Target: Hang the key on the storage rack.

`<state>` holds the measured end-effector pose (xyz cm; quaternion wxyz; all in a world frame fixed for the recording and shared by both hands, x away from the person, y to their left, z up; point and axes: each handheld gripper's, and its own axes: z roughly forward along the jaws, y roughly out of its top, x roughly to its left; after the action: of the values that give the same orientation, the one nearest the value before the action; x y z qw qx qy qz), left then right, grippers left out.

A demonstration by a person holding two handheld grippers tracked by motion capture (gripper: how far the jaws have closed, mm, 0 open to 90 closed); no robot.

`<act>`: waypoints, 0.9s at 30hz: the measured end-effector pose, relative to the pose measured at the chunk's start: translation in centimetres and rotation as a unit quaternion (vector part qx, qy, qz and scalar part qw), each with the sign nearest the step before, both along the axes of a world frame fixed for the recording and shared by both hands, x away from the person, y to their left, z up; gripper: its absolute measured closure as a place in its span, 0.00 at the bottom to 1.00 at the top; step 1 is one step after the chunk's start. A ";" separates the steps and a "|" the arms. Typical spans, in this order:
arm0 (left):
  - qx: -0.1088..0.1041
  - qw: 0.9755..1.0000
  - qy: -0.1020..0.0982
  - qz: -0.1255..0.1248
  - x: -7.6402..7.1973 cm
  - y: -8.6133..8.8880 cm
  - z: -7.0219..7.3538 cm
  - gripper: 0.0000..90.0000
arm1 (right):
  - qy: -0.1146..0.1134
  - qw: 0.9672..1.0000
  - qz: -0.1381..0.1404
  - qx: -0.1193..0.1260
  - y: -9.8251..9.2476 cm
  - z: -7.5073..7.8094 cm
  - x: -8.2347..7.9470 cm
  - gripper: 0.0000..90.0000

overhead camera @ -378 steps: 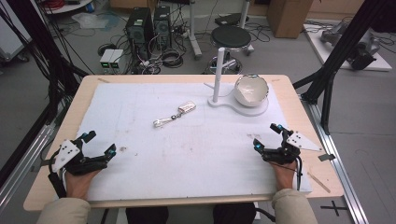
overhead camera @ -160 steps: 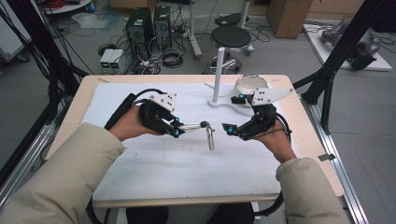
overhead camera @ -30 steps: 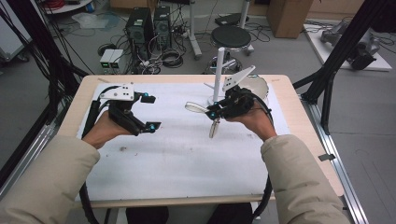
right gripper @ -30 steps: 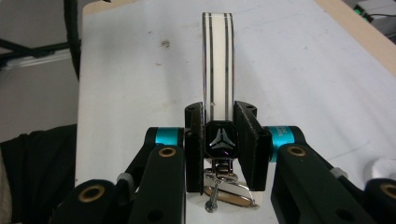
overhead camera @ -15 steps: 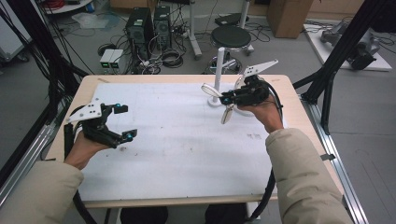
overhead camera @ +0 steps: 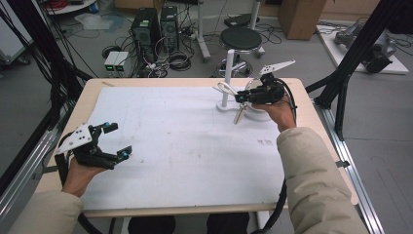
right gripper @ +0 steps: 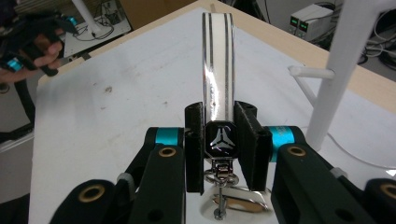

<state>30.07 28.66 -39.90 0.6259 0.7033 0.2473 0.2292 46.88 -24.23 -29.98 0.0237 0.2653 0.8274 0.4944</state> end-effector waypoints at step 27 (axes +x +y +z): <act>-0.027 0.996 -0.006 0.081 -2.7 2.2 -4.5 0.02 | 0.016 0.999 -0.028 0.013 -0.7 -2.5 3.1 0.83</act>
<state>27.35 30.89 -44.42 0.6254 0.6624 0.3058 0.2769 49.99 -24.93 -32.51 0.0201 0.2964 0.8134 0.5001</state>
